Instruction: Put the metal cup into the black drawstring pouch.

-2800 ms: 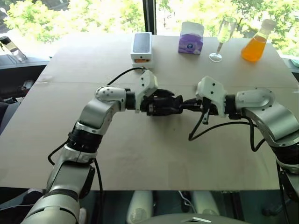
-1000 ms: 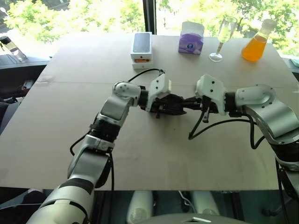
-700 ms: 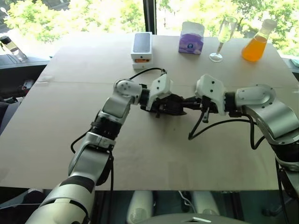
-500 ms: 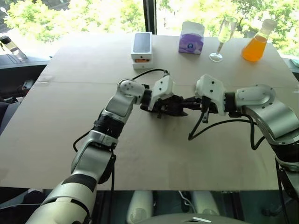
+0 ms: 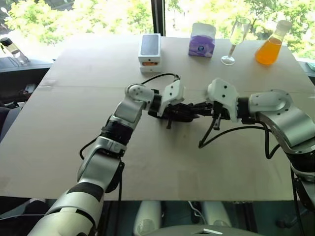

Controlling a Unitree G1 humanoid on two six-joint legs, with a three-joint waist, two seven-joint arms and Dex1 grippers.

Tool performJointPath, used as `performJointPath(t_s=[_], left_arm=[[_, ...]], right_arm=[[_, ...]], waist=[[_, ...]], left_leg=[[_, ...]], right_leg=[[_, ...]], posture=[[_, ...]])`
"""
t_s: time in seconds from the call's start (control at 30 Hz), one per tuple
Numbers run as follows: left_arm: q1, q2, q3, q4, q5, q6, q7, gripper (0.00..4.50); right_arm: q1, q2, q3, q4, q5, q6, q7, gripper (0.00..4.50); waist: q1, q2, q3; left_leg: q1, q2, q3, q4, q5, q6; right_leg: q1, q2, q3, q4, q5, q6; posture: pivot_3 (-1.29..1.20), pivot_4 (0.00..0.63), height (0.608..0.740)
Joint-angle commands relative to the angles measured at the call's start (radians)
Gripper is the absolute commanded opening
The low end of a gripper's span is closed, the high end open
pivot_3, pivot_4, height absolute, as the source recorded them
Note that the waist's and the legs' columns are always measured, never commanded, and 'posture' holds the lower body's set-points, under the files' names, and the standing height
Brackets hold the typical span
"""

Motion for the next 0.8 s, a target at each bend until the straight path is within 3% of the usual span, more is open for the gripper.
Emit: performJointPath(t_s=[0.03, 0.4, 0.57, 0.8], left_arm=[[-0.004, 0.001, 0.011, -0.016, 0.004, -0.022, 0.012, 0.03], [-0.009, 0.035, 0.03, 0.077, 0.038, -0.056, 0.052, 0.03], [-0.007, 0.049, 0.035, 0.095, 0.044, -0.06, 0.064, 0.03], [0.021, 0.085, 0.021, 0.095, 0.077, -0.059, 0.081, 0.03]], right_arm=[[-0.015, 0.029, -0.087, -0.024, 0.064, 0.036, -0.023, 0.0], [-0.119, 0.115, -0.354, 0.108, 0.22, 0.15, -0.18, 0.0], [-0.115, 0.112, -0.406, 0.168, 0.199, 0.116, -0.275, 0.0], [-0.06, 0.08, -0.435, 0.339, 0.057, -0.023, -0.487, 0.0]], waist=[[0.0, 0.0, 0.0], [0.001, 0.0, 0.0], [0.0, 0.0, 0.0], [0.001, 0.0, 0.0]], left_leg=[[0.0, 0.0, 0.0, 0.0, 0.0, 0.0], [0.0, 0.0, 0.0, 0.0, 0.0, 0.0], [0.0, 0.0, 0.001, 0.0, 0.0, 0.001], [0.0, 0.0, 0.001, 0.0, 0.0, 0.001]], right_leg=[[0.0, 0.0, 0.0, 0.0, 0.0, 0.0], [0.0, 0.0, 0.0, 0.0, 0.0, 0.0], [0.0, 0.0, 0.0, 0.0, 0.0, 0.0], [0.0, 0.0, 0.0, 0.0, 0.0, 0.0]], posture=[[0.0, 0.15, 0.737], [0.0, 0.15, 0.737], [0.0, 0.15, 0.737], [0.0, 0.15, 0.737]])
